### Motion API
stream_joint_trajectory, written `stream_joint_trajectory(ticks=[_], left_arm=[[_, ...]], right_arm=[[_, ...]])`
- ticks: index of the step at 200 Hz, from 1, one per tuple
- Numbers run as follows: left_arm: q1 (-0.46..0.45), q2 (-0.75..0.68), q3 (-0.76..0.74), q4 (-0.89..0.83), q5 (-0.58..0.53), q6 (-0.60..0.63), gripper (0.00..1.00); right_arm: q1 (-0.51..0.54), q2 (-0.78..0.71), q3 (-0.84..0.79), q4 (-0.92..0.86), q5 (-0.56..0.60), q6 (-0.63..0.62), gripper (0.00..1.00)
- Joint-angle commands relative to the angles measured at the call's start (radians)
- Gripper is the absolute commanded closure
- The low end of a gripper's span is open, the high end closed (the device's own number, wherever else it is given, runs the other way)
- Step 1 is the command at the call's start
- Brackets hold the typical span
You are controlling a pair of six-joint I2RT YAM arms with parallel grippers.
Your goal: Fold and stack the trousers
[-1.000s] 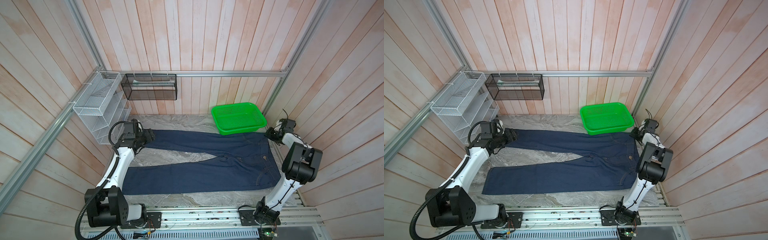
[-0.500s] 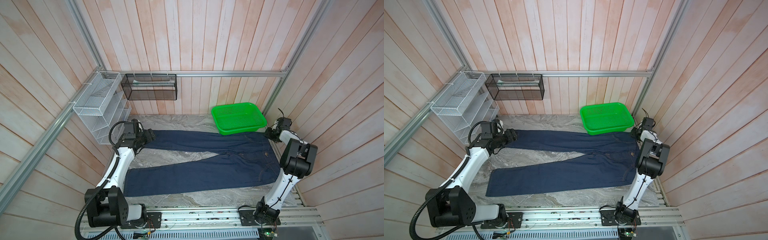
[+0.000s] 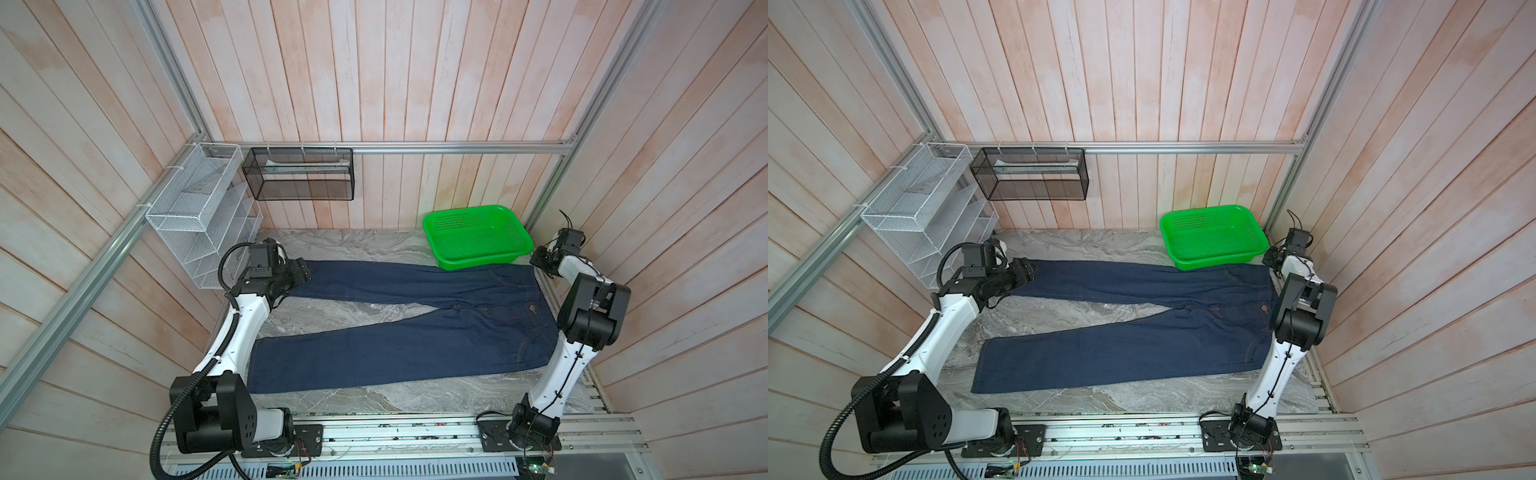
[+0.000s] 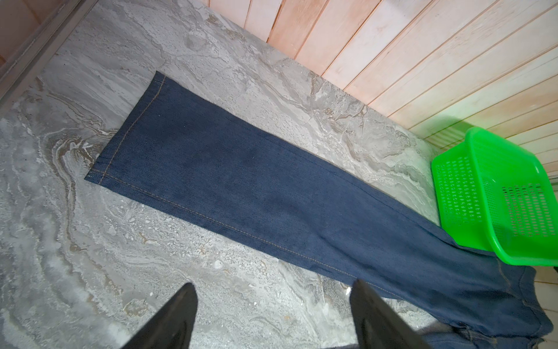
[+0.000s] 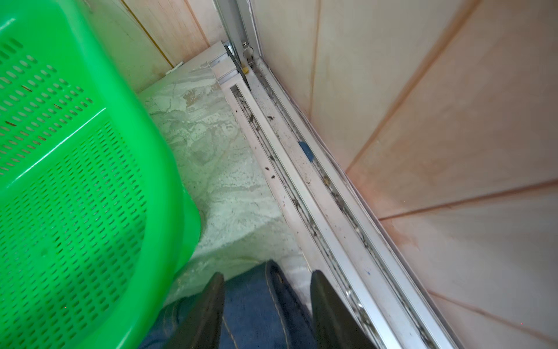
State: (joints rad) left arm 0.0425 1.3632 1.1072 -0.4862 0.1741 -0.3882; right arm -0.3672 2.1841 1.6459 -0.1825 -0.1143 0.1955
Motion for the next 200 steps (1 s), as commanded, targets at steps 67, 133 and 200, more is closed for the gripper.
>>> stream_joint_trajectory(ticks=[67, 133, 200], left_arm=[[-0.008, 0.016, 0.038, -0.009, -0.022, 0.009, 0.18], [-0.008, 0.016, 0.04, -0.009, -0.022, 0.013, 0.18], [-0.008, 0.014, 0.037, -0.008, -0.026, 0.016, 0.18]], right_arm=[[-0.002, 0.116, 0.074, 0.011, -0.085, 0.049, 0.53], [-0.003, 0.161, 0.104, 0.004, -0.129, 0.103, 0.53], [-0.011, 0.171, 0.102, -0.012, -0.165, 0.171, 0.86]])
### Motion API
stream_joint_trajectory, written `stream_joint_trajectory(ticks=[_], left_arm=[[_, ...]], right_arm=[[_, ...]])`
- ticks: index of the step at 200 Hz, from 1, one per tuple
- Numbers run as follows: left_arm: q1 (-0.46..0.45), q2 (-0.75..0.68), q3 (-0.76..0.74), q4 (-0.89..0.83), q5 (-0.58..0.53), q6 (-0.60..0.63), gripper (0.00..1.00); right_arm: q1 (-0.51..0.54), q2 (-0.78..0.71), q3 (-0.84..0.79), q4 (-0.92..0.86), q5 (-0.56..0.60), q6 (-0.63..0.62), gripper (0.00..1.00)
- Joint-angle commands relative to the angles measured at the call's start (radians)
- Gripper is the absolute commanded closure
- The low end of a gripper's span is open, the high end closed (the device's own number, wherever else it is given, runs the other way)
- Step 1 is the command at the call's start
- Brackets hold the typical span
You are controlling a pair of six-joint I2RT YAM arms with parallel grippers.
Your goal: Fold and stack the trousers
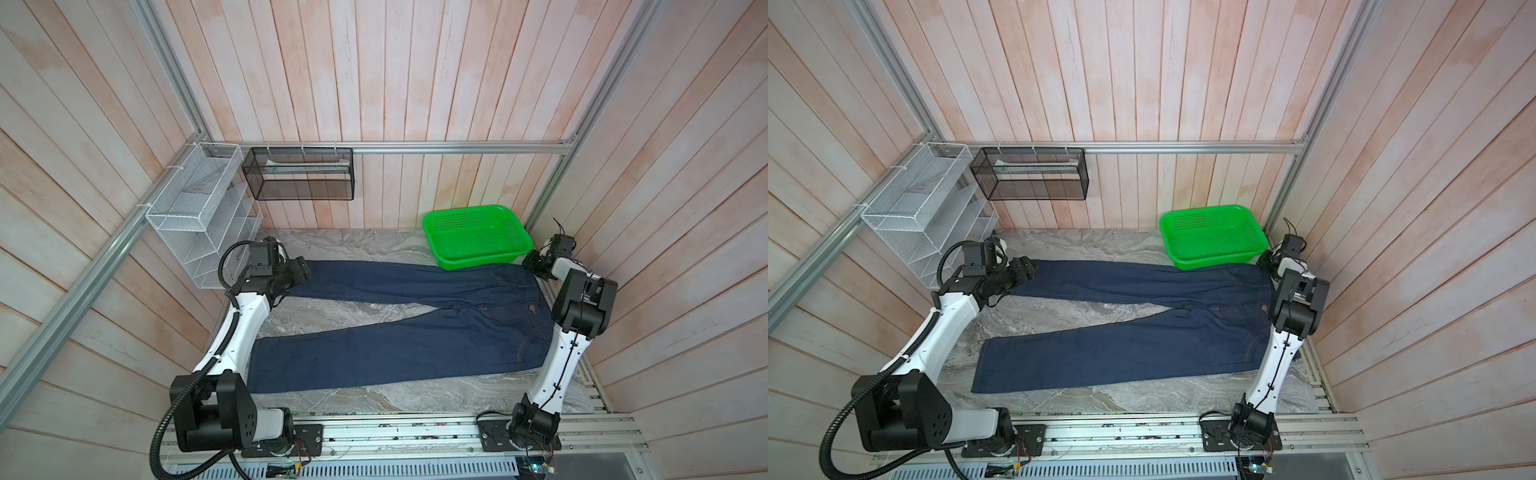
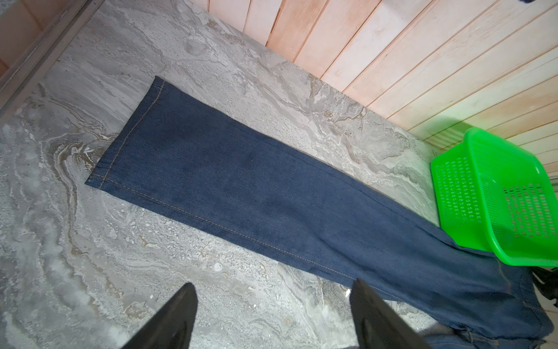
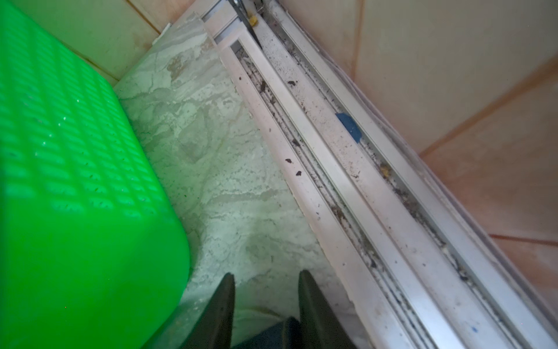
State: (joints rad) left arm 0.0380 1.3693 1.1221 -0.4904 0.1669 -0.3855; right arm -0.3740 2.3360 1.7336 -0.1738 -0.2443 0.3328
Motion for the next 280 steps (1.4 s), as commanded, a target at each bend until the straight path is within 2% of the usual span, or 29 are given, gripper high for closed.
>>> stream_joint_trajectory(ticks=[1, 17, 67, 115, 161, 204, 242, 280], left_arm=[[-0.004, 0.009, 0.023, -0.004, -0.019, 0.014, 0.18], [-0.003, 0.009, 0.024, -0.005, -0.023, 0.014, 0.18], [-0.003, 0.021, 0.037, -0.01, -0.035, 0.017, 0.18], [-0.002, 0.068, 0.08, -0.011, -0.075, 0.011, 0.18], [-0.003, 0.194, 0.174, -0.03, -0.089, -0.014, 0.18], [-0.003, 0.35, 0.294, -0.064, -0.061, -0.048, 0.21], [0.005, 0.435, 0.36, -0.078, -0.093, -0.064, 0.2], [0.014, 0.542, 0.44, -0.087, -0.087, -0.066, 0.19]], right_arm=[[-0.005, 0.019, 0.014, -0.02, -0.035, 0.034, 0.86], [-0.005, -0.009, -0.008, -0.006, -0.029, 0.04, 1.0], [-0.005, -0.194, -0.167, 0.043, -0.014, 0.05, 1.0], [0.004, -0.5, -0.483, 0.133, 0.028, 0.048, 1.0], [0.004, -0.722, -0.71, 0.19, 0.041, 0.053, 1.0], [-0.013, -0.865, -0.794, 0.192, 0.042, 0.064, 1.0], [-0.066, -0.994, -0.888, 0.191, 0.069, 0.077, 1.0], [-0.11, -1.024, -0.94, 0.218, 0.037, 0.084, 1.0]])
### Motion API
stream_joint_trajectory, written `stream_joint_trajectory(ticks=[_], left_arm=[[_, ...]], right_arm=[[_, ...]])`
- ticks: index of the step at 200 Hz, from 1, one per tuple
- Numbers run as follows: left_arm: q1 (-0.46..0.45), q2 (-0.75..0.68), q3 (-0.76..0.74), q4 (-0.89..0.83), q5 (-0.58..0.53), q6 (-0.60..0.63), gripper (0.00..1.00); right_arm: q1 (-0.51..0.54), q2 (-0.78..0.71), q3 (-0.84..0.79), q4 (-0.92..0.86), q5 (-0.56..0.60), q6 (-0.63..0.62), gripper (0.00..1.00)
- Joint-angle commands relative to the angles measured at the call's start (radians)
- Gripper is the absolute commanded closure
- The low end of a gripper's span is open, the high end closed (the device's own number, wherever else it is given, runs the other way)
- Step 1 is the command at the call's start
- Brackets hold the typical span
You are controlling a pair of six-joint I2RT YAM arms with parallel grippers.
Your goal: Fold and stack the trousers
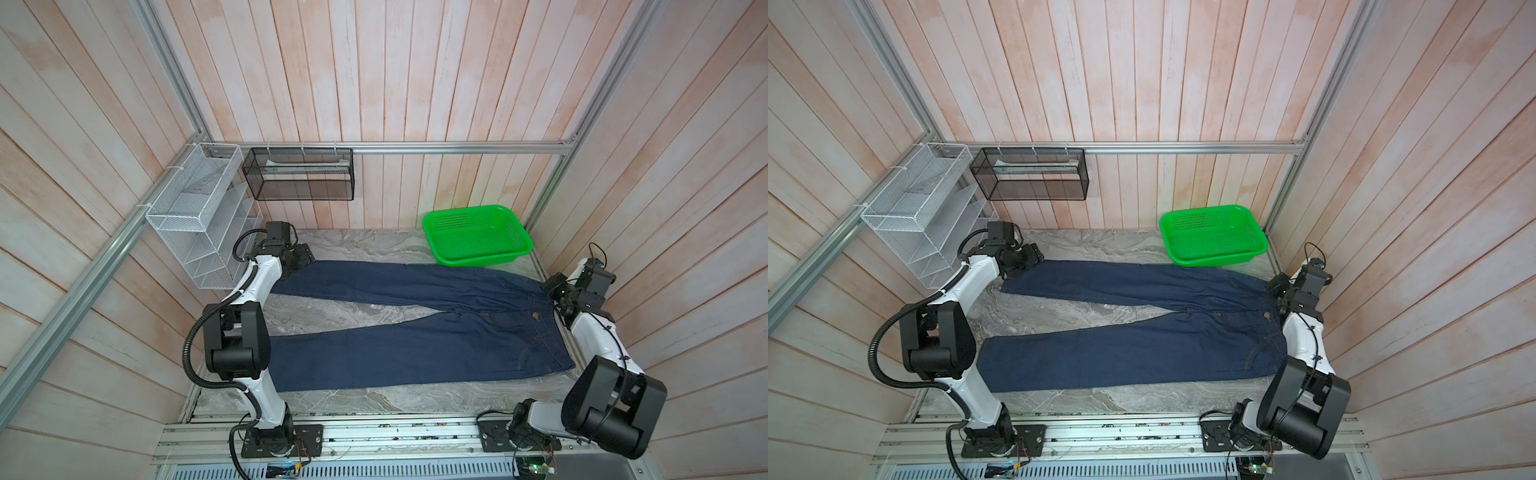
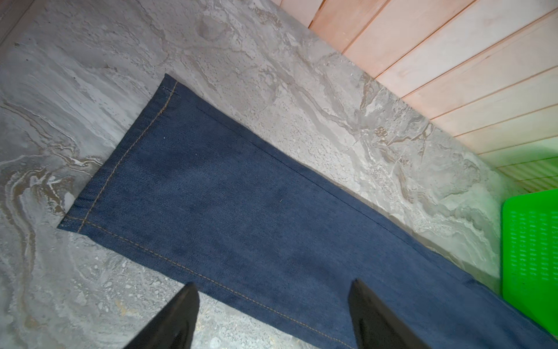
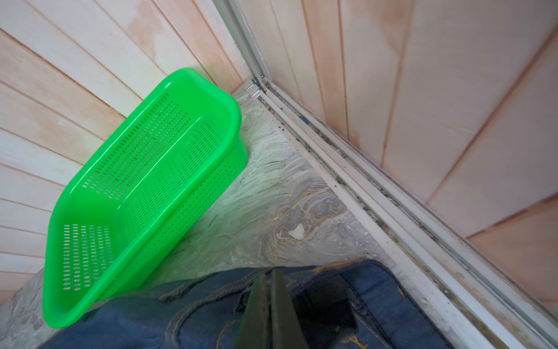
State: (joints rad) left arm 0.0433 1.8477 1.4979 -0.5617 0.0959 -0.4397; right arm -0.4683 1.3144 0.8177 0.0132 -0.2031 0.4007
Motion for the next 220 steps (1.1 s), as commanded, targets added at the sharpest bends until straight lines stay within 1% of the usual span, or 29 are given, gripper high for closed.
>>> stream_joint_trajectory(ticks=[1, 33, 63, 114, 137, 181, 220], left_arm=[[0.009, 0.067, 0.067, -0.017, -0.016, -0.012, 0.19], [0.021, 0.174, 0.18, -0.036, -0.026, -0.006, 0.19], [0.028, 0.318, 0.345, -0.092, -0.085, 0.014, 0.19], [0.036, 0.607, 0.718, -0.254, -0.225, 0.06, 0.2], [0.047, 0.707, 0.859, -0.31, -0.259, 0.066, 0.2], [0.085, 0.81, 0.995, -0.352, -0.292, 0.08, 0.2], [0.109, 0.849, 1.03, -0.348, -0.298, 0.113, 0.2]], right_arm=[[-0.015, -0.002, -0.025, 0.032, -0.006, 0.017, 1.0], [-0.011, 0.014, -0.026, 0.036, -0.063, 0.027, 1.0], [0.008, -0.004, -0.048, 0.044, -0.07, 0.026, 1.0], [0.058, -0.041, -0.061, 0.034, -0.075, 0.015, 1.0], [0.089, -0.044, -0.054, 0.034, -0.073, 0.012, 1.0], [0.114, -0.029, -0.047, 0.049, -0.065, 0.016, 1.0], [0.139, -0.011, -0.049, 0.057, -0.05, 0.017, 1.0]])
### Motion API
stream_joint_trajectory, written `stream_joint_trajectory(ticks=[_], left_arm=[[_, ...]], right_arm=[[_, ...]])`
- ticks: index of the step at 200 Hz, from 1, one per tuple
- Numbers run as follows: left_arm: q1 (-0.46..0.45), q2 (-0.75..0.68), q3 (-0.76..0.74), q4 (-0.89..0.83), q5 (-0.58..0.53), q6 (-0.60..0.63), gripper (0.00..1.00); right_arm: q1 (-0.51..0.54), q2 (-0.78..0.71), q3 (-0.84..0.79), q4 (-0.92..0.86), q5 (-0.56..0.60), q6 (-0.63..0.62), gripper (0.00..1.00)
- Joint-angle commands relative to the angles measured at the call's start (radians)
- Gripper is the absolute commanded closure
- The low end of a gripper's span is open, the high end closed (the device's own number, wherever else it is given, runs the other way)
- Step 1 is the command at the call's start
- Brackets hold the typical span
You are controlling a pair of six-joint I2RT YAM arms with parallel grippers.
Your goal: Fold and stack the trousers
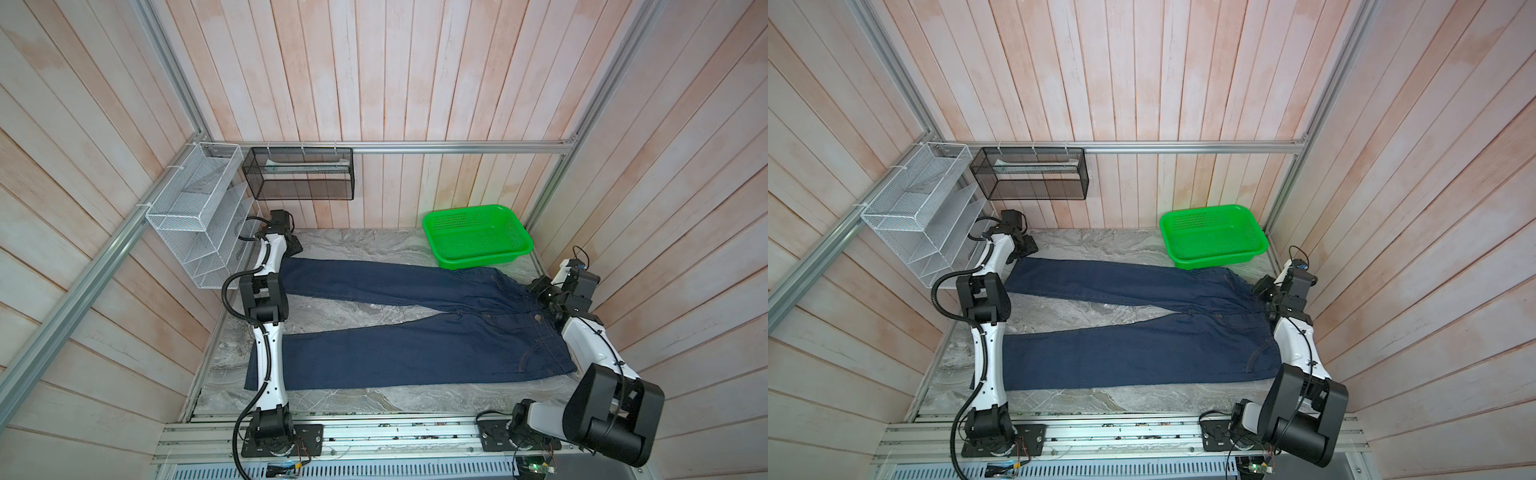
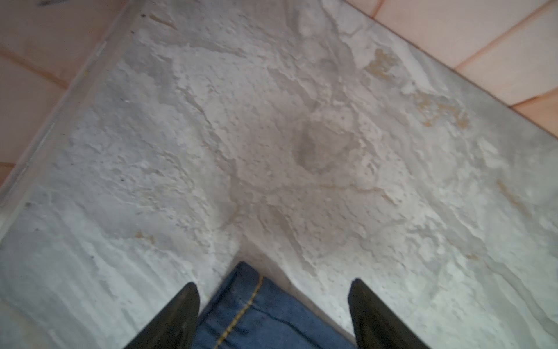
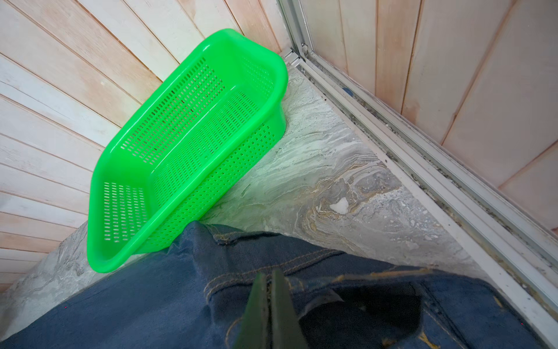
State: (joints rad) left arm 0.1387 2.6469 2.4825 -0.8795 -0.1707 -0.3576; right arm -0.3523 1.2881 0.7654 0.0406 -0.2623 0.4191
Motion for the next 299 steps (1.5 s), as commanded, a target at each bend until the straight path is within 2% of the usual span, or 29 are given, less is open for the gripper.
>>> stream_joint_trajectory(ticks=[1, 61, 92, 105, 138, 177, 198, 223, 259, 299], left_arm=[[0.013, 0.052, 0.048, -0.032, -0.032, 0.033, 0.2], [0.01, 0.096, 0.041, -0.107, 0.018, 0.078, 0.27], [0.01, 0.089, 0.001, -0.163, 0.017, 0.096, 0.35], [0.01, 0.073, -0.028, -0.167, 0.032, 0.104, 0.43], [0.004, 0.022, -0.081, -0.158, 0.045, 0.109, 0.72], [0.004, -0.043, -0.084, -0.122, 0.064, 0.078, 0.99], [0.003, -0.123, -0.12, -0.088, 0.071, 0.062, 1.0], [-0.002, -0.296, -0.263, -0.002, 0.077, 0.057, 1.0], [-0.003, -0.591, -0.602, 0.157, 0.118, 0.048, 1.0], [0.016, -0.851, -0.95, 0.279, 0.141, 0.037, 1.0]], right_arm=[[0.024, 0.016, 0.003, 0.029, 0.009, -0.002, 1.0], [0.04, 0.023, -0.012, 0.042, 0.017, 0.011, 1.0], [0.04, 0.014, -0.016, 0.042, 0.018, 0.01, 1.0], [0.041, 0.009, -0.018, 0.039, 0.019, 0.009, 1.0], [0.041, -0.008, -0.026, 0.04, 0.025, 0.007, 1.0], [0.04, -0.012, -0.025, 0.038, 0.024, 0.008, 1.0], [0.037, -0.02, -0.028, 0.04, 0.027, 0.019, 1.0], [0.027, -0.047, -0.04, 0.037, 0.025, 0.023, 1.0], [-0.001, -0.122, -0.08, 0.016, 0.02, 0.035, 1.0], [-0.031, -0.229, -0.133, -0.011, 0.028, 0.03, 1.0]])
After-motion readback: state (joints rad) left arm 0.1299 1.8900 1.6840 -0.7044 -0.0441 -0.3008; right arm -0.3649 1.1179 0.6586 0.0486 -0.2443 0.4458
